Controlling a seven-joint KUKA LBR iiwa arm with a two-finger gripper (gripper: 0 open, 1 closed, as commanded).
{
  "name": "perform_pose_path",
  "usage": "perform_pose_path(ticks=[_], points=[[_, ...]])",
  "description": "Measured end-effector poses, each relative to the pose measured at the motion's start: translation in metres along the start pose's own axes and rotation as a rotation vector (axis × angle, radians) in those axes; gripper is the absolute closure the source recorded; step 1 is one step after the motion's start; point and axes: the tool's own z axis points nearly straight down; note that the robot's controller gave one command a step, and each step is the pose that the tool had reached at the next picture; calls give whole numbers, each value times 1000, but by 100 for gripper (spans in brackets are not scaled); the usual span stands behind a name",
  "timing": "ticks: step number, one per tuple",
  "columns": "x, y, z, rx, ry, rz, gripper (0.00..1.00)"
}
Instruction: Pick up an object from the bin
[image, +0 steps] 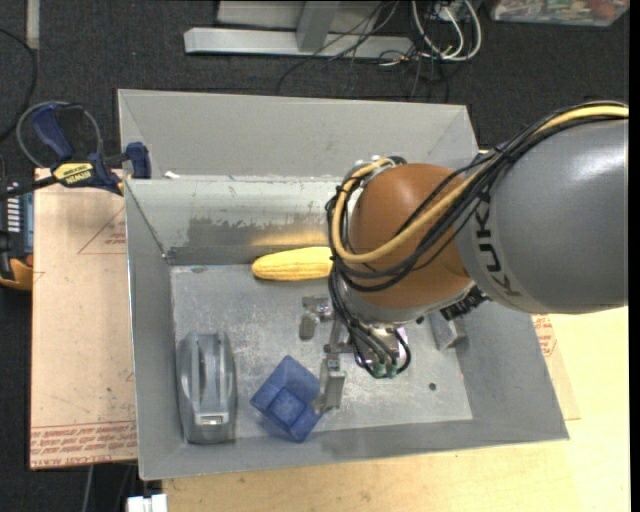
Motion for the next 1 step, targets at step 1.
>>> perform_pose_path(ticks=[1], points=[[-1, -1, -1, 0, -4, 3, 0]])
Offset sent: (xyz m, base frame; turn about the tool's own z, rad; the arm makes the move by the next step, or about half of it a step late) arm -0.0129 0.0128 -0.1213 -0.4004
